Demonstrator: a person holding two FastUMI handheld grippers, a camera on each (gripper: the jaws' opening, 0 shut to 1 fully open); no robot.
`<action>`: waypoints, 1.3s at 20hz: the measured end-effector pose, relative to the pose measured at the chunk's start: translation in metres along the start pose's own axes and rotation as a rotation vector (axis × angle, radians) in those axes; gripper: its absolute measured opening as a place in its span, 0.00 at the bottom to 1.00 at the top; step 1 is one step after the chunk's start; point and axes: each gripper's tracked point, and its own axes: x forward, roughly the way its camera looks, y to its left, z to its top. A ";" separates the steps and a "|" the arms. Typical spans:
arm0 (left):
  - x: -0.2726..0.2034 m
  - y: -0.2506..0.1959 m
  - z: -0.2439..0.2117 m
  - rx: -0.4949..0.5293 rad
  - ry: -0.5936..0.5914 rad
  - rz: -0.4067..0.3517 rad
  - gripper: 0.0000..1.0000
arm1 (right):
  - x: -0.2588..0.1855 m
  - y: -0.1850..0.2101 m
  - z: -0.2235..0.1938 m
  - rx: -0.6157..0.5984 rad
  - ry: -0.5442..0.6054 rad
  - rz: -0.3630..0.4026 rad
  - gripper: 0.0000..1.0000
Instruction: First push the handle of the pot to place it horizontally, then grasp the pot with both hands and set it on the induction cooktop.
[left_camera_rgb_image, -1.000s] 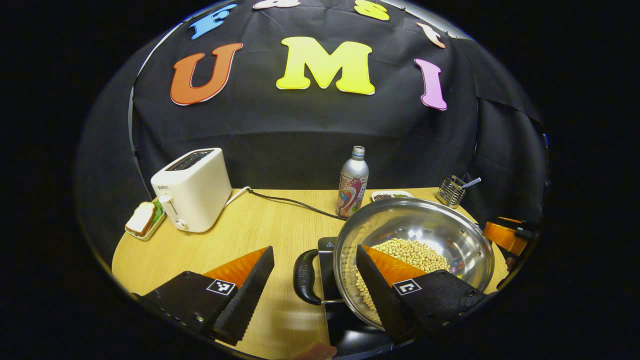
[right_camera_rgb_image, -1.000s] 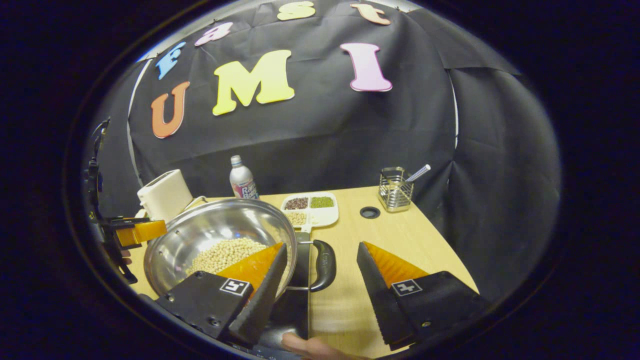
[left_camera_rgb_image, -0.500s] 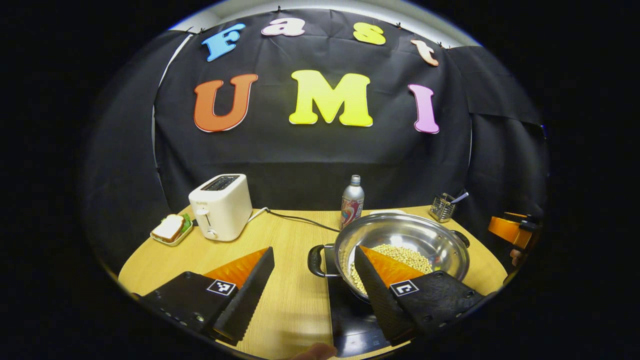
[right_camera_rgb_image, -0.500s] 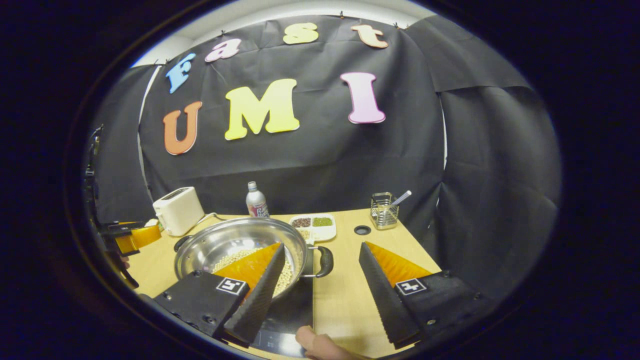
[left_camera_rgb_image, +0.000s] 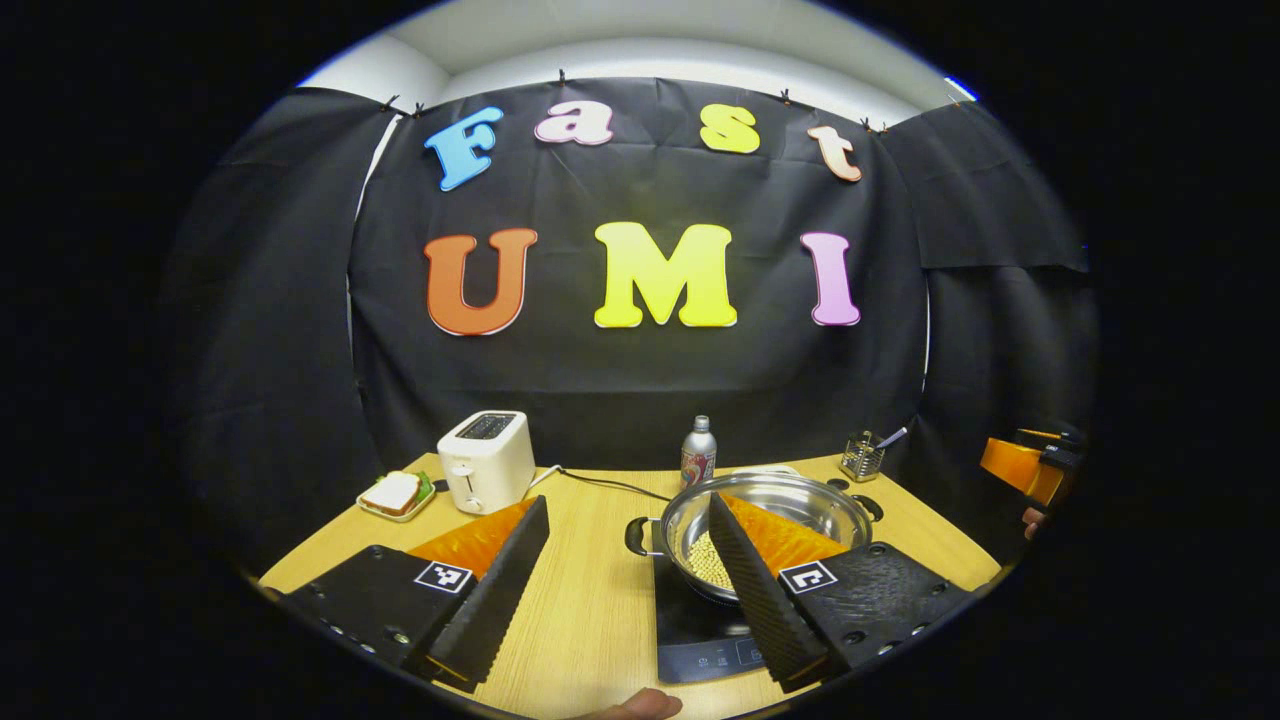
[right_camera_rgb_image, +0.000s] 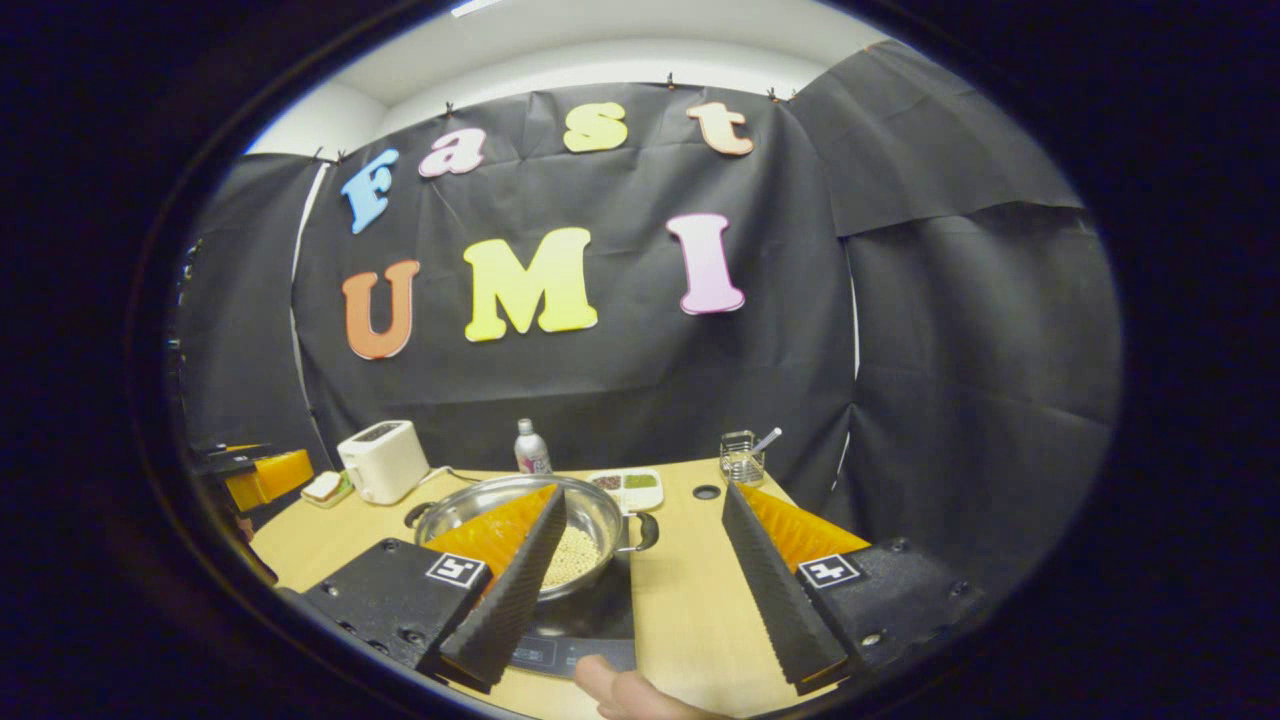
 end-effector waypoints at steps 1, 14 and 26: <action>-0.012 0.001 0.009 0.007 -0.025 0.006 0.96 | -0.014 0.003 0.011 -0.007 -0.022 0.005 0.97; -0.128 0.005 0.080 -0.013 -0.188 -0.017 0.95 | -0.147 -0.004 0.087 -0.077 -0.263 -0.034 0.97; -0.172 0.010 0.053 -0.003 -0.239 -0.020 0.95 | -0.170 -0.023 0.067 -0.047 -0.261 -0.022 0.97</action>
